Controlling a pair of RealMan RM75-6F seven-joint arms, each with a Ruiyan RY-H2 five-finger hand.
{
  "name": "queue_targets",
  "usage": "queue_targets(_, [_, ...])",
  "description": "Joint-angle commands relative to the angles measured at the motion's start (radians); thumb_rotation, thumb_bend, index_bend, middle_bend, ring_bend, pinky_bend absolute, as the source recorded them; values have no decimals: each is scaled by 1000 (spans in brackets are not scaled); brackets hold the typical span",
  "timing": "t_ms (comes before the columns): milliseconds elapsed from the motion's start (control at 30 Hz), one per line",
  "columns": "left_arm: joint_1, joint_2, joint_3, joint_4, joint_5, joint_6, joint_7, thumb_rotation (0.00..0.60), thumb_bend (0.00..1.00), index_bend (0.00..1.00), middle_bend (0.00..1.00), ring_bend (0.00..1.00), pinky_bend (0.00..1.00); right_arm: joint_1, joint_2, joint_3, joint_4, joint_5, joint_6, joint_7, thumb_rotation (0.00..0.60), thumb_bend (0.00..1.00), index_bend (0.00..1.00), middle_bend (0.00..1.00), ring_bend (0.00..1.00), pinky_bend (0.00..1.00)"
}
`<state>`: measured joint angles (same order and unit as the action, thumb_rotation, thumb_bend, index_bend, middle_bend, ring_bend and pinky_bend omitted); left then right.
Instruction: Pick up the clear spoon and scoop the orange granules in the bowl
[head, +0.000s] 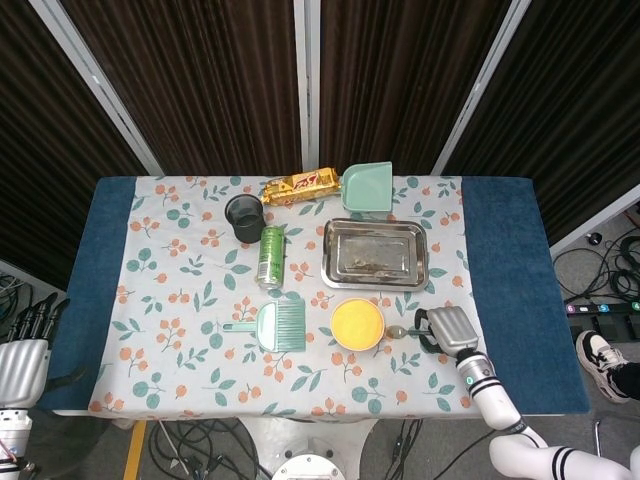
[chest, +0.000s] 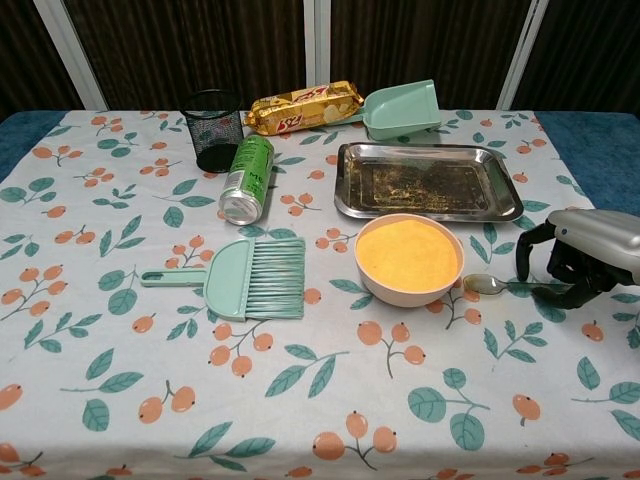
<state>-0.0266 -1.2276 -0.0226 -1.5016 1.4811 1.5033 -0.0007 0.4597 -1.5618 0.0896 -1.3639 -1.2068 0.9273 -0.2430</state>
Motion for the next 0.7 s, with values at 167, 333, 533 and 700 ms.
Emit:
queue_targets(167, [3, 0, 1, 3, -1, 2, -3, 600, 29, 104, 66, 68, 97, 9, -8, -3, 10, 11, -8, -6, 600, 348, 496, 952, 1000, 1000])
queue_targets(333, [4, -2, 1, 7, -1, 4, -5, 600, 30, 104, 66, 68, 97, 11, -11, -5, 13, 15, -5, -6, 600, 351, 520, 952, 1000, 1000])
queue_targets(533, [6, -3, 2, 8, 0, 7, -6, 600, 30, 104, 66, 68, 97, 11, -2, -5, 5, 14, 8, -5, 600, 367, 561, 952, 1000, 1000])
queue_targets(700, [9, -2, 4, 8, 2, 11, -7, 600, 30, 104, 67, 68, 97, 5, 52, 4, -34, 1, 38, 7, 600, 368, 573, 953, 1000, 1000])
